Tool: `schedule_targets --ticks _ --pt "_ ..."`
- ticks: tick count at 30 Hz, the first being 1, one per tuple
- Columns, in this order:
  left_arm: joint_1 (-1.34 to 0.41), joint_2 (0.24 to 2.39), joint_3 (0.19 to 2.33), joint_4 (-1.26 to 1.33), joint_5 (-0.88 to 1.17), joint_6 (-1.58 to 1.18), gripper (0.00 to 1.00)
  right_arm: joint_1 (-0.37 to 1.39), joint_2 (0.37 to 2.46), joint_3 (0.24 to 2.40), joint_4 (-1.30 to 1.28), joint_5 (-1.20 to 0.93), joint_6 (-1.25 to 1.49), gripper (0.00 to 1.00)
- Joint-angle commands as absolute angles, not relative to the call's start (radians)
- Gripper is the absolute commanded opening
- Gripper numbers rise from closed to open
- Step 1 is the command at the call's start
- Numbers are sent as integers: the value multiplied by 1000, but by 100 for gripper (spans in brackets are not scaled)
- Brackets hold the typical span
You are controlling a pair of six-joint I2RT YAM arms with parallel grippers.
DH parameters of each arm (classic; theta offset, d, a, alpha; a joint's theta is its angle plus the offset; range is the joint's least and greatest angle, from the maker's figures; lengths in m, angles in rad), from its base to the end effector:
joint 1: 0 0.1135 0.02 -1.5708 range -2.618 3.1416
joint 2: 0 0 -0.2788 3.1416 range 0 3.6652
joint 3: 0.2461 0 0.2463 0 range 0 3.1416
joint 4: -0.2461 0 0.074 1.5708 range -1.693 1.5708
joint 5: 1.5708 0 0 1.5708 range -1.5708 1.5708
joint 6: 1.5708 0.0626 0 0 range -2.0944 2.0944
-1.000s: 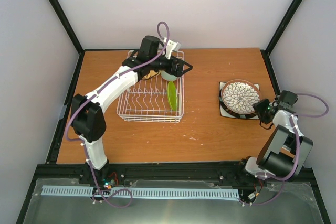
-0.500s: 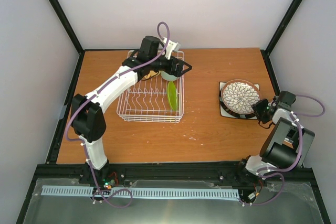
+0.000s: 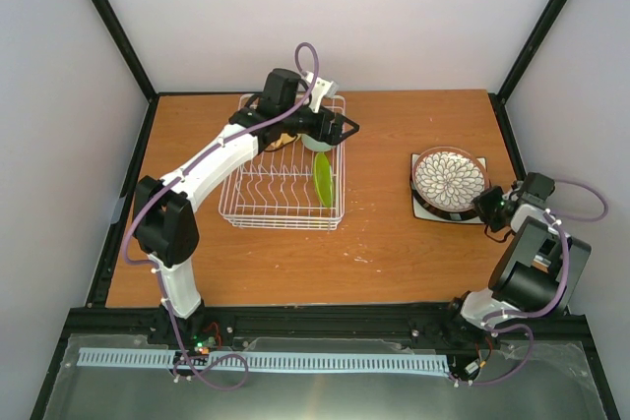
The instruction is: Load the mixed dishes into the dish rack
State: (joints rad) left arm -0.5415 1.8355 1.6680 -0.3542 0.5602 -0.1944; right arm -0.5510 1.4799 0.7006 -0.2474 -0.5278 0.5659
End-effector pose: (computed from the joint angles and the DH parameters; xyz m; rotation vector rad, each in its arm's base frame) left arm 0.3673 -0.2597 0.3386 0.7208 2.0475 -1.0204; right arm 0.2492 -0.1161 0.1564 1.1751 2.2395 0.6867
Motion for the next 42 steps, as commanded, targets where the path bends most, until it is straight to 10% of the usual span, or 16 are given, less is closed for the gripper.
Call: schedule_targets --ticks 1,24,42 --pt "-542 1826 1672 -353 548 -176 100 -551 1444 667 -187 -577 571 3" --pt "-542 1892 1768 -400 732 -215 100 -547 1301 519 562 -1035 1014 3" --pt "-694 2046 1955 -372 855 -330 100 -456 1187 522 601 -1069 1065 3"
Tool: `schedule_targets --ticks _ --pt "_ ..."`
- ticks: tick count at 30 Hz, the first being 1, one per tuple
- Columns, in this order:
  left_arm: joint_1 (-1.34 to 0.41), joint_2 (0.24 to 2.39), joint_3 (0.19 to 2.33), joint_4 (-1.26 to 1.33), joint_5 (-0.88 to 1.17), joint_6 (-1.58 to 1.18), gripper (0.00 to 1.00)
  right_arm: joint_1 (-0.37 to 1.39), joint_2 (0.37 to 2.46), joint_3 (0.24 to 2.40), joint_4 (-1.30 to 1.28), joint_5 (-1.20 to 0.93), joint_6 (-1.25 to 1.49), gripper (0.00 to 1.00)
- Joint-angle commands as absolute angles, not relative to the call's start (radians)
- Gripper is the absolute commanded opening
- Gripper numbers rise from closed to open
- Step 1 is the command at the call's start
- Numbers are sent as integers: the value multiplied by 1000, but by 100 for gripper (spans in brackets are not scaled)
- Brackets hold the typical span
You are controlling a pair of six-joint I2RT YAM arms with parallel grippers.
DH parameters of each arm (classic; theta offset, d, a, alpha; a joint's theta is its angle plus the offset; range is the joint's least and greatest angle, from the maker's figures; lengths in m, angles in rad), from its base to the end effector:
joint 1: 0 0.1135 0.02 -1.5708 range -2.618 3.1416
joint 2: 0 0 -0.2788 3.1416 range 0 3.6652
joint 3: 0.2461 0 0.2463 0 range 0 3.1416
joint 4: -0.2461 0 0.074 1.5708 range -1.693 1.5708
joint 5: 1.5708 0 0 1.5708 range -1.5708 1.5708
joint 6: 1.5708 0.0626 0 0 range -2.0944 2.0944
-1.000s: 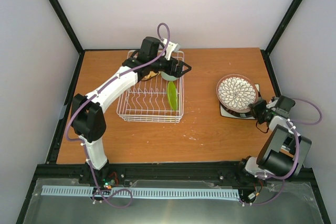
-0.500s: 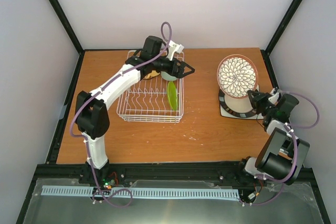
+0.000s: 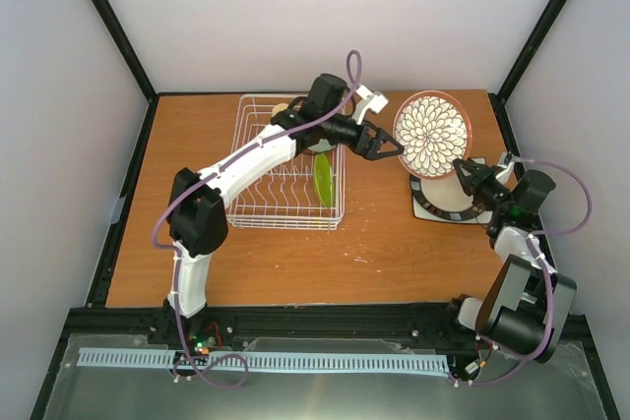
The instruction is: Load the mixed dishes into the dish rack
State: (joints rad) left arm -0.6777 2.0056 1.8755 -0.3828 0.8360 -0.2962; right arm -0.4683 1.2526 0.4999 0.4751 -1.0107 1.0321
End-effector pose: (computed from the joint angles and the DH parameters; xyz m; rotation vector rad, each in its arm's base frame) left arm 0.3472 -0.3391 0.3380 0.9581 2.0102 -1.4356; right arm 0.2482 -0.0661 0.2294 0.6651 1.7964 1.3106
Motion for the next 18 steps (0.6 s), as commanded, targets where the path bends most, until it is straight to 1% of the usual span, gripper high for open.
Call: schedule_targets --ticks 1,7,8,10,11,13,14,15,16,18 --pt "-699 2058 1968 -372 852 -334 100 -453 1179 523 601 -1073 1068 3" --pt "-722 2138 2079 -372 849 -356 100 -432 1150 519 596 -1084 1075 3" --pt "-725 2146 2091 -367 854 -363 98 -428 1148 518 595 -1086 1074 3" --pt "-727 2164 2113 -352 867 -377 91 -416 1146 514 594 -1088 1073 3" --pt "-728 2174 2123 -344 874 -385 84 -410 1146 513 594 -1087 1072 3" --pt "-729 2190 2145 -336 879 -401 58 -397 1147 511 596 -1086 1071 3" --pt "-729 2197 2152 -333 879 -406 42 -390 1148 510 598 -1084 1072 3" --pt "-729 2202 2156 -331 881 -409 14 -385 1148 510 597 -1081 1070 3" --pt "-729 2206 2160 -330 885 -411 2 -380 1151 512 599 -1080 1070 3" --pt "-731 2207 2163 -335 880 -411 1 -376 1153 513 603 -1080 1071 3"
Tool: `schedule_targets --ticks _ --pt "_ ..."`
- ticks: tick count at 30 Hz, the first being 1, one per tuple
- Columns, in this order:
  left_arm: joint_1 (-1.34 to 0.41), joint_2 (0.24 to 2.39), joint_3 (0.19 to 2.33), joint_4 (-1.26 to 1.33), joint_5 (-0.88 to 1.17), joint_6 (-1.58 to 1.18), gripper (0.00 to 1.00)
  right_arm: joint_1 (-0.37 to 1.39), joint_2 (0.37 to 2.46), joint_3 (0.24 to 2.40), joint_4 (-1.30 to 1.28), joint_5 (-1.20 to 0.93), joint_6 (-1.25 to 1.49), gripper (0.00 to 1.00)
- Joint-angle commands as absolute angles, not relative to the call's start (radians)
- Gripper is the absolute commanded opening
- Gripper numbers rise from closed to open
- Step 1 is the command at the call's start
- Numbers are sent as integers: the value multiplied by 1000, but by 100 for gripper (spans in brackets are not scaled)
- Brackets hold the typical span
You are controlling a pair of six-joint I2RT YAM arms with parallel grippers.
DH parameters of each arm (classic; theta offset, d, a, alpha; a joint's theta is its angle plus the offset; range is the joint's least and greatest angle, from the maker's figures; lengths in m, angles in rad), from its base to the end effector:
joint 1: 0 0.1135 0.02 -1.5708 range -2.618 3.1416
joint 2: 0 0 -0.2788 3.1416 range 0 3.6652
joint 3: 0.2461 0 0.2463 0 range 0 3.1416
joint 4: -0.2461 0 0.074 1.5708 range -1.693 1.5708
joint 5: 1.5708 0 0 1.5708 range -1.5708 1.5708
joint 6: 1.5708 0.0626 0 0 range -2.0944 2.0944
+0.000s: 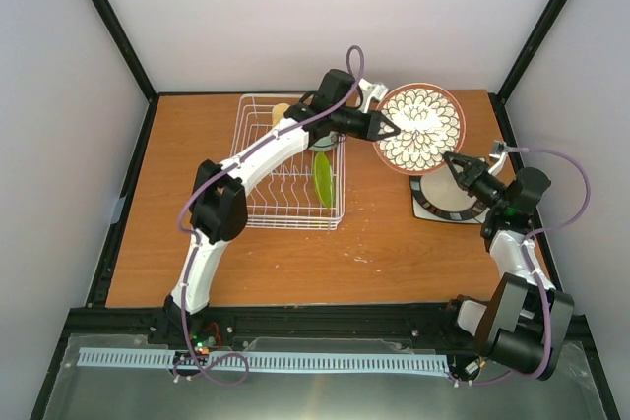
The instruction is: Load the mixed dishes into the dish rack
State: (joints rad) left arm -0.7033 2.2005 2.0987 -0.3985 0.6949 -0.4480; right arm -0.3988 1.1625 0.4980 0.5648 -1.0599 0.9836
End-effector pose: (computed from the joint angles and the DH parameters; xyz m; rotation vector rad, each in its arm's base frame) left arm 0.3822 -0.3766 0.3157 0.7521 2.1317 -1.3849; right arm 0.2409 -0.0423 0.2589 0.3628 1.7563 1.3022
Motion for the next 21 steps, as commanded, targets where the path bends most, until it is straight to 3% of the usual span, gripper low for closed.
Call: schedule_targets --ticks 1,7,8,10,11,14,17,21 --pt "-732 2205 2161 -339 875 -405 1 -375 1155 516 604 -1079 1070 3" --pt "-732 2167 2167 -423 785 -345 1 -370 1173 522 591 -1065 1050 4" --pt "-732 2158 2182 -454 753 -323 1 -370 1173 524 573 -1057 1033 10" --pt "-729 2148 2255 -573 660 -265 1 -370 1165 532 502 -1030 981 43" --pt "-726 2149 2308 -646 611 -239 1 -370 1157 534 463 -1005 945 52" --pt "-687 2131 2435 -855 464 -199 1 -370 1124 542 326 -924 826 63" --pt "-631 2040 2416 -997 321 -192 1 -371 1095 535 240 -807 752 65" --pt "-590 1927 2350 -1159 -32 -216 1 -373 1060 502 190 -631 712 65"
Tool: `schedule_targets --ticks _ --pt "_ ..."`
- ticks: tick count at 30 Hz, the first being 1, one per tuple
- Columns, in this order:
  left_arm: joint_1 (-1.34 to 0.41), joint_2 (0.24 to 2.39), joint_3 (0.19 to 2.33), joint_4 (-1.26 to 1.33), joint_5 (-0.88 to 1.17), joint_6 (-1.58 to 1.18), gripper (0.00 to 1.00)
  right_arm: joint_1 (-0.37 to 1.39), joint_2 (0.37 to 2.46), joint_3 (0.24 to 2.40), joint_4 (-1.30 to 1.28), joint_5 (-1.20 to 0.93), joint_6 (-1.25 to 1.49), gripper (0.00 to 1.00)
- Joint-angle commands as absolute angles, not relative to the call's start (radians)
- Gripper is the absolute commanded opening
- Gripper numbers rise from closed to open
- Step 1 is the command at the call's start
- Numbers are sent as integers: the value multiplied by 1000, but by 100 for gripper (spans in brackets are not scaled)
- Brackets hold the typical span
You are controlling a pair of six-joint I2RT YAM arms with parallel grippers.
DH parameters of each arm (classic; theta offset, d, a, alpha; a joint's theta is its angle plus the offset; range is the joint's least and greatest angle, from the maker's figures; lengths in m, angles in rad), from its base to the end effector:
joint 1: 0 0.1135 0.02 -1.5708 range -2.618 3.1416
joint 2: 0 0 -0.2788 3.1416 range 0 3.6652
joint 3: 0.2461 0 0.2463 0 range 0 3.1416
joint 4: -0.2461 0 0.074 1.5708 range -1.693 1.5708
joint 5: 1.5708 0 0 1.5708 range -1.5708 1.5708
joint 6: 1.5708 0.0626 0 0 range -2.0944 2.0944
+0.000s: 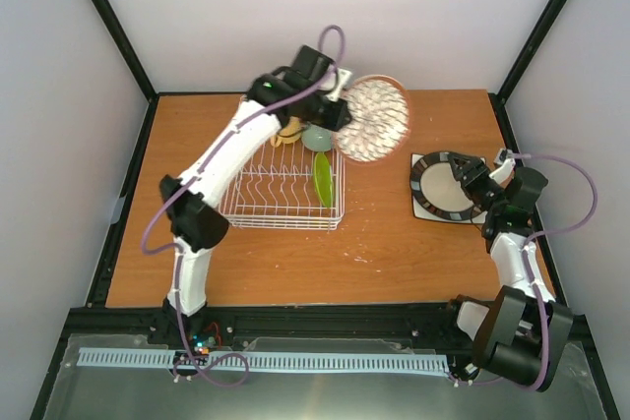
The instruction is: Load the mixed dishes into the dish rack
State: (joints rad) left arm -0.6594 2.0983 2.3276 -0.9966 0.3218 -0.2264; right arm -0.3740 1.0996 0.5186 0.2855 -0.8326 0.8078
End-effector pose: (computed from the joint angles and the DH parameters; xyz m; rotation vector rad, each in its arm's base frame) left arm 0.3636 -0.3069 0.3745 0.6854 2.3364 -0.7985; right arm 0.2377 -0.0435 0.2471 0.5153 1.8308 1.0686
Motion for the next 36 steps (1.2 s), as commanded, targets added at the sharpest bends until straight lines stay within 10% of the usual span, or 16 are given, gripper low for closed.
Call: schedule_targets --ticks 1,19,36 --pt "-584 1903 2336 -1193 -103 -238 1 -371 1059 499 180 -603 703 65" --pt "-545 1589 1768 -1321 -233 -570 1 -371 1273 511 249 -733 673 62" --pt "-551 1692 1774 -1321 -228 -612 1 -371 1244 489 207 -726 642 62"
